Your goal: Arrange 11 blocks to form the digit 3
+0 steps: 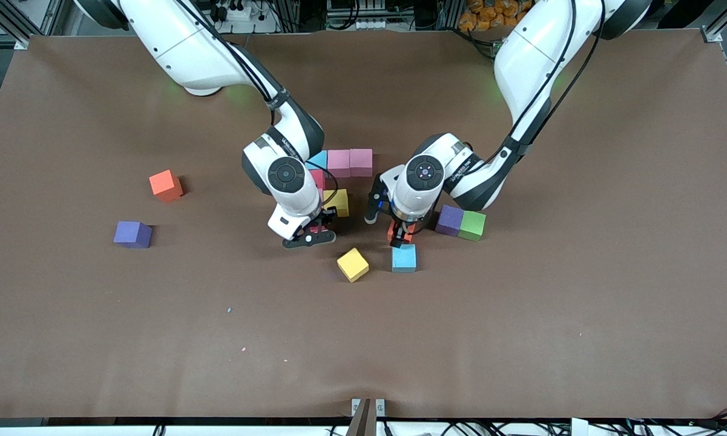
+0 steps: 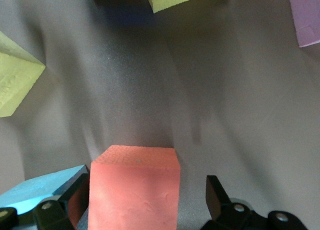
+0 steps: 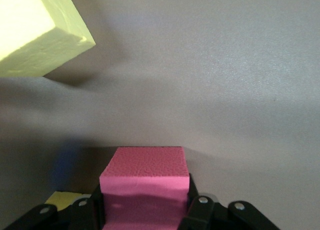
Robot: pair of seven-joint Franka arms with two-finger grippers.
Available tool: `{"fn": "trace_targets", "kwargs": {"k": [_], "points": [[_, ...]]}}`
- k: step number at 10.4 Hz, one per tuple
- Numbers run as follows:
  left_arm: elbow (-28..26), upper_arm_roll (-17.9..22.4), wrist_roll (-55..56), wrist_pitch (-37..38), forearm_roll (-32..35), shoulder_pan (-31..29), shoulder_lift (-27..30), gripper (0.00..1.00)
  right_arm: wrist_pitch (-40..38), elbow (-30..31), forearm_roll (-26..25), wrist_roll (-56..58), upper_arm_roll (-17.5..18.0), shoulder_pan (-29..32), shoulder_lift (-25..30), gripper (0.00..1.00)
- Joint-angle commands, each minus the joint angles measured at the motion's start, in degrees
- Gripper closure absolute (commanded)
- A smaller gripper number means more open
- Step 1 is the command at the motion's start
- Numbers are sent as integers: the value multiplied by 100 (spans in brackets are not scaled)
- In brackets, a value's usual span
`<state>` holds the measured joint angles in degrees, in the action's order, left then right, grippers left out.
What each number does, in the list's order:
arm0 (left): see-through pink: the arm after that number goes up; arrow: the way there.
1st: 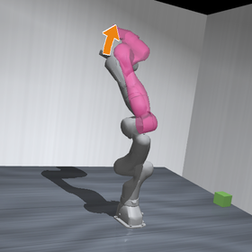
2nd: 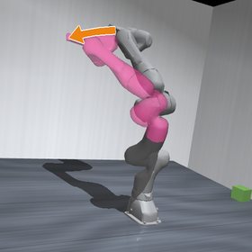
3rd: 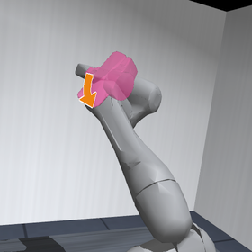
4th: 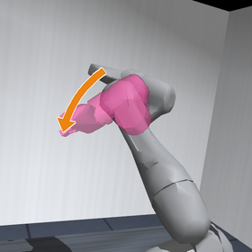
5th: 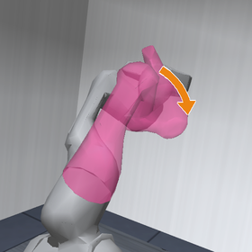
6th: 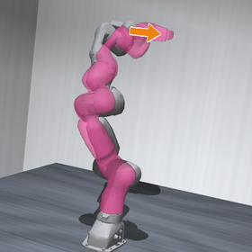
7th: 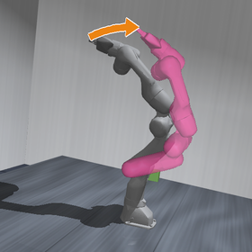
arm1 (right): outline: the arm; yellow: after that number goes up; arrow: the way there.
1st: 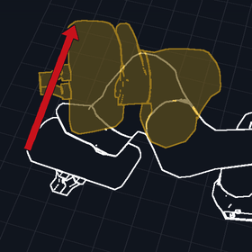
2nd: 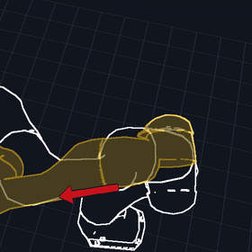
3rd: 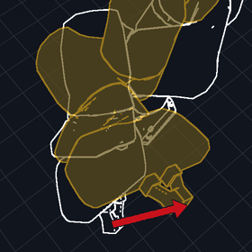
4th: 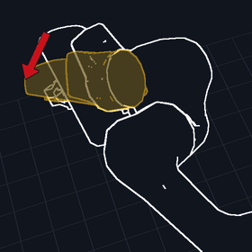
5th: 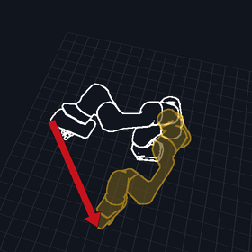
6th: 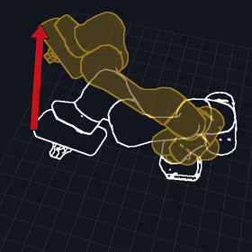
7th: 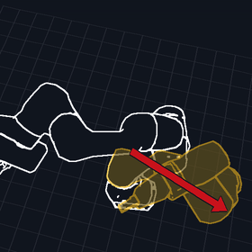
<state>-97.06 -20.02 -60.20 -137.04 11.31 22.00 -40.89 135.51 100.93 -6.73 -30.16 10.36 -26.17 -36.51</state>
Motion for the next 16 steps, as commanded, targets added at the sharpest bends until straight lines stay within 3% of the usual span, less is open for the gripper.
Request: {"fn": "trace_targets", "kwargs": {"k": [1, 2, 3, 4, 5, 7, 12, 16], "points": [[12, -2, -106, -33, 82, -3, -7, 0, -7, 146, 40, -113, 9, -11, 258, 0], [12, -2, -132, -33, 82, -11, -7, 11, -68, 137, 40, -113, 9, -11, 371, 0], [20, -2, -168, -33, 82, 6, -7, 33, -182, 120, 40, -113, 9, 32, 512, 0], [38, 7, -324, -33, 82, 15, -25, 74, -305, 120, 31, -113, -8, 67, 670, 0], [21, 7, -326, -25, 65, -37, -16, 100, -410, 120, 40, -104, -34, 259, 810, 0], [38, 7, -65, -16, -14, 14, -7, 100, -630, 137, 40, -156, -34, 812, 996, 0], [117, -107, 2359, 484, -23, 471, 115, 100, -1272, 164, 31, 79, -35, 2649, 1137, 0], [521, -125, 3188, 564, -243, 840, -77, 100, -1528, 548, 23, 2089, -43, 3792, 1426, 0]]}}
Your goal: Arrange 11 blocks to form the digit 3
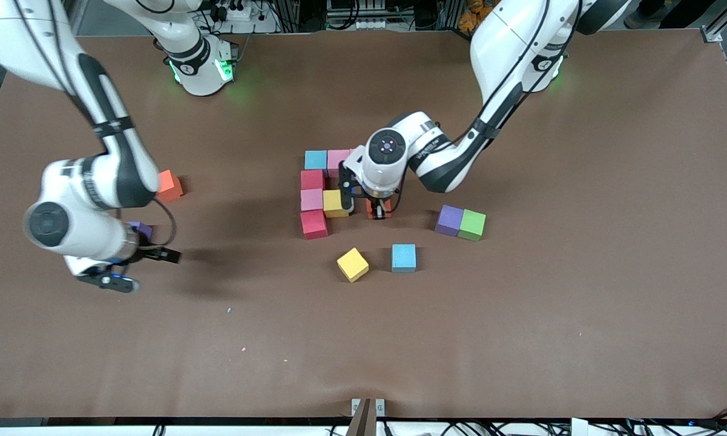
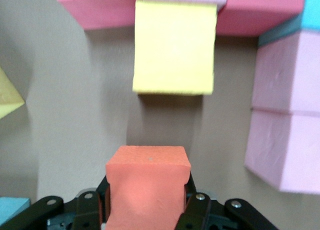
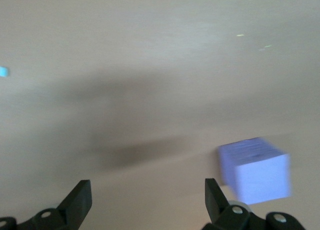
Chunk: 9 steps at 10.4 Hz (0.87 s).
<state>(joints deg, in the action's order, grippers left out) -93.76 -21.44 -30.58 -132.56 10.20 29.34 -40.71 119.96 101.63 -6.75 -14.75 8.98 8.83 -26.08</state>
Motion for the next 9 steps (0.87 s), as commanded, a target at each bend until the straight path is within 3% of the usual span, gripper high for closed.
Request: {"fn": "trace_targets", "kwargs": {"k": [1, 4, 6, 9], "points": [[288, 34, 237, 116, -141, 159, -208, 100, 201, 733, 16, 1074, 95, 555, 489, 0], [578, 165, 561, 116, -89, 467, -516, 100, 1308, 1683, -28, 2054, 86, 1041, 684, 0], [780, 201, 492, 108, -62, 503, -665, 100, 1511, 1895, -46, 2159, 86, 1138, 675, 0], [860, 201, 185, 90, -45, 494, -780, 100, 2521, 2396, -220, 2414, 77, 1261, 578, 0]]}}
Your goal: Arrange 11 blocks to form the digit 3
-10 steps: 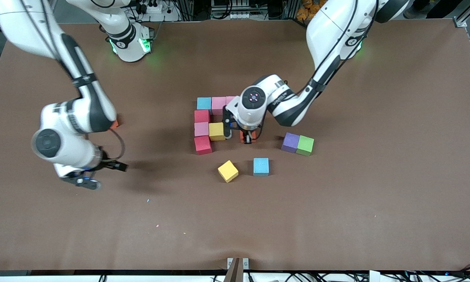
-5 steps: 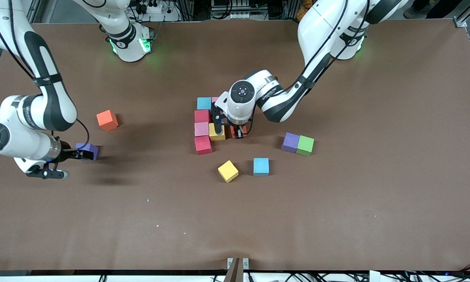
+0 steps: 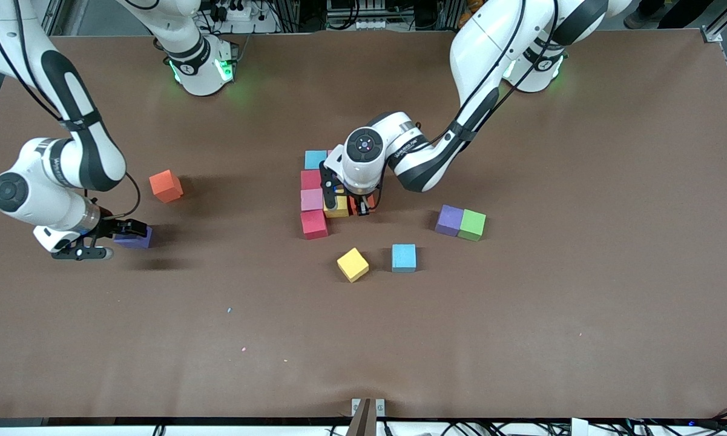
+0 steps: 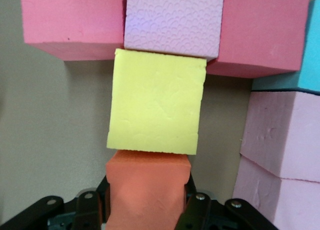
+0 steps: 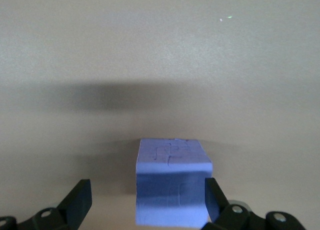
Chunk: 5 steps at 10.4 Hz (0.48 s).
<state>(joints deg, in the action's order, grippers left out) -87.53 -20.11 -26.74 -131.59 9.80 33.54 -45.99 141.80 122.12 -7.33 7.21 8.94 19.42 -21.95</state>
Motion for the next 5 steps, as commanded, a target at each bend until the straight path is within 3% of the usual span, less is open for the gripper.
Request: {"fn": "trace_targets", "kwargs": {"k": [1, 5], "points": [[323, 68, -235, -16, -5, 82, -279, 100, 348, 347, -198, 385, 82, 307, 138, 0], [359, 77, -288, -25, -5, 117, -340, 100, 339, 330, -199, 650, 91, 440, 147, 0]]}}
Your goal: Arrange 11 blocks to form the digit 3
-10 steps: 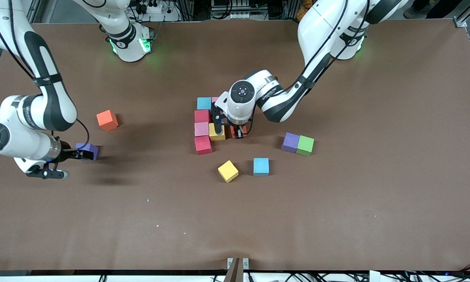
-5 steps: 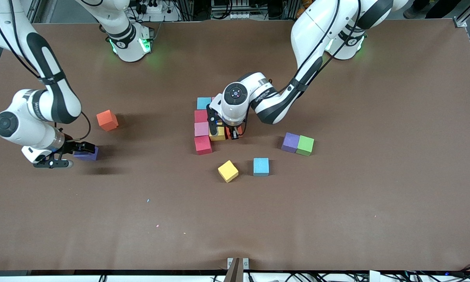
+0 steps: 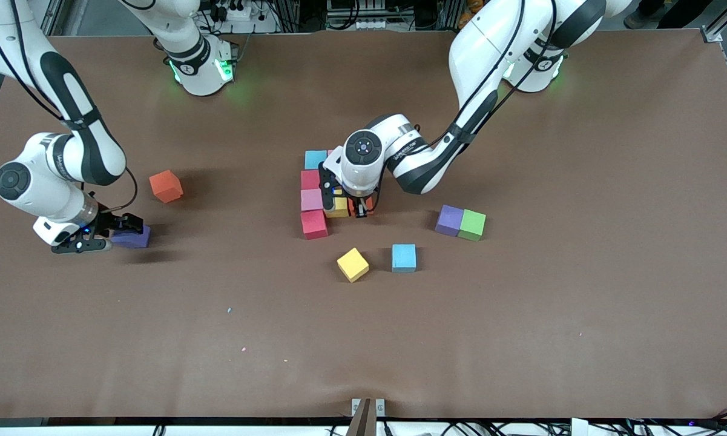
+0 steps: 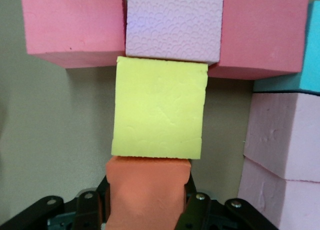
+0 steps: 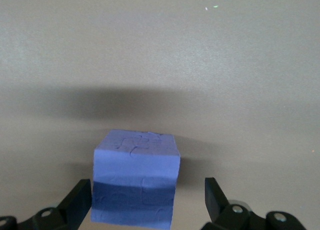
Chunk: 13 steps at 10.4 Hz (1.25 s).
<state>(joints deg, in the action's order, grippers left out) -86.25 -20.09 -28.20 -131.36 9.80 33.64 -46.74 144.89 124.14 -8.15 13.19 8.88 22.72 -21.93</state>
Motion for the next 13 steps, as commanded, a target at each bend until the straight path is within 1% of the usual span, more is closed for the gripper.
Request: {"fn": "trace_targets", "kwargs": {"k": [1, 4, 6, 7, 9, 10, 11, 12, 13], "points": [[258, 84, -151, -65, -5, 108, -265, 100, 31, 119, -116, 44, 96, 110, 145, 0], [302, 155, -344, -196, -5, 125, -335, 93, 83, 119, -99, 35, 96, 119, 102, 0], [311, 163, -345, -206, -5, 160, -336, 92, 223, 119, -90, 0, 96, 119, 23, 0], [337, 164, -336, -206, -5, 160, -336, 88, 285, 110, -90, -9, 96, 136, -39, 0], [337, 155, -283, -206, -5, 160, -344, 67, 347, 66, -37, -36, 96, 145, -153, 0], [337, 155, -257, -206, -5, 160, -336, 59, 382, 58, -37, -36, 96, 145, -214, 0], [328, 155, -274, -206, -5, 143, -336, 24, 382, 49, -37, -36, 96, 145, -224, 0], [320, 155, -257, -206, -5, 143, -336, 0, 374, 49, -37, -44, 96, 145, -233, 0], [328, 155, -265, -206, -22, 125, -309, 0, 374, 49, -37, -44, 96, 145, -233, 0]]}}
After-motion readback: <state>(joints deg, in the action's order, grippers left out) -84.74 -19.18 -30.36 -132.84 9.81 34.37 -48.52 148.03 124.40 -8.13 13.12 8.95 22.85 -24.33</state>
